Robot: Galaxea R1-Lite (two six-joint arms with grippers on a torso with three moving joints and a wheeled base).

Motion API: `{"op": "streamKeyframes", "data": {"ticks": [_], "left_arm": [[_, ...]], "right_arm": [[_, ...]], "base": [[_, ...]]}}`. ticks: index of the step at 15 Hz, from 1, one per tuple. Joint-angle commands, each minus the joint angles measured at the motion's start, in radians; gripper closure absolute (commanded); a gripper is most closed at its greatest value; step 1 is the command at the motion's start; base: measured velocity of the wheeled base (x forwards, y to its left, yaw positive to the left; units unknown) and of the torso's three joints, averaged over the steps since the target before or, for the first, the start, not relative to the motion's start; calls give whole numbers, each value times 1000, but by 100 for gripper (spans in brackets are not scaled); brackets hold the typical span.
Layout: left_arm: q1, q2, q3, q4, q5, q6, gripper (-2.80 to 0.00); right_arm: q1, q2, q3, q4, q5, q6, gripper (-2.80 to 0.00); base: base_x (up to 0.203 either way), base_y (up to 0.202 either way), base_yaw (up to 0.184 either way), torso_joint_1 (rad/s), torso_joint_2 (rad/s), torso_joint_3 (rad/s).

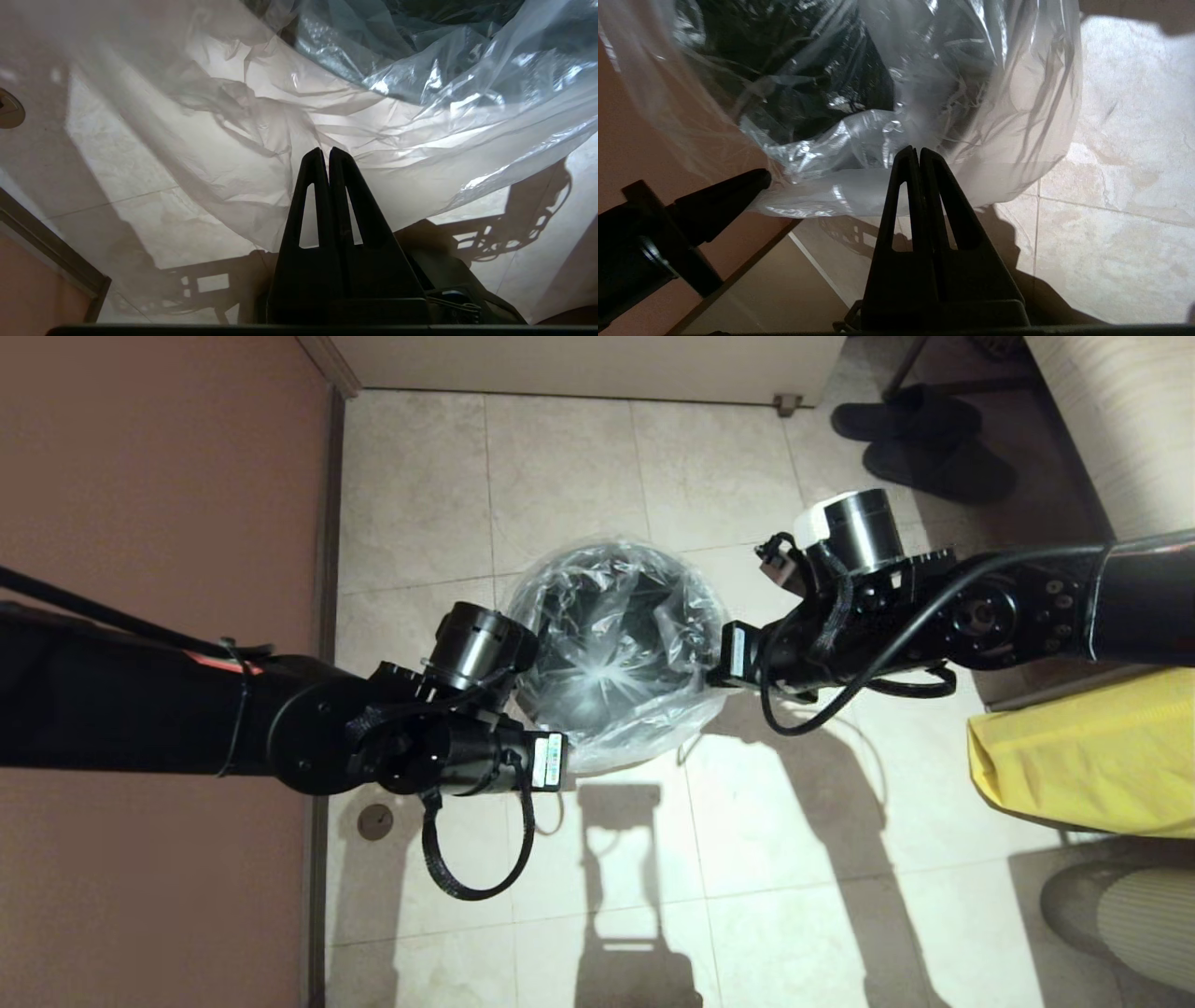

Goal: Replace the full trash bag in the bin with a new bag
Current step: Put the new garbage bag on the trash can

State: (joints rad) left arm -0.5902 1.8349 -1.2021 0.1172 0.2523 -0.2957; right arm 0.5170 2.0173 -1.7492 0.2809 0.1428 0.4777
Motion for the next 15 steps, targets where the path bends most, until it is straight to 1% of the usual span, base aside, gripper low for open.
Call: {"op": "streamKeyframes", "data": {"ticks": [1,4,7,10,12,15], "left_arm": [[1,0,10,1,2,-2,0],[3,-4,18,-1,3,-3,0],[6,-9,34,-1,4,-8,0],[12,-1,51,-16,3,-10,0],[19,3,66,-54,4,-9,0],[47,8,61,-62,2,-6,0]], "right_arm": [[2,19,-3,28,1,2,0],[3,17,2,72,1,1,0],[3,8,32,73,1,2,0],[13,26,67,69,-1,1,0],[14,51,59,58,-2,1,0],[12,79,30,14,-1,2,0]], "base": [[0,0,0,0,0,0],[0,0,0,0,0,0],[0,0,0,0,0,0],[0,0,0,0,0,0],[0,0,0,0,0,0],[0,0,0,0,0,0]]}}
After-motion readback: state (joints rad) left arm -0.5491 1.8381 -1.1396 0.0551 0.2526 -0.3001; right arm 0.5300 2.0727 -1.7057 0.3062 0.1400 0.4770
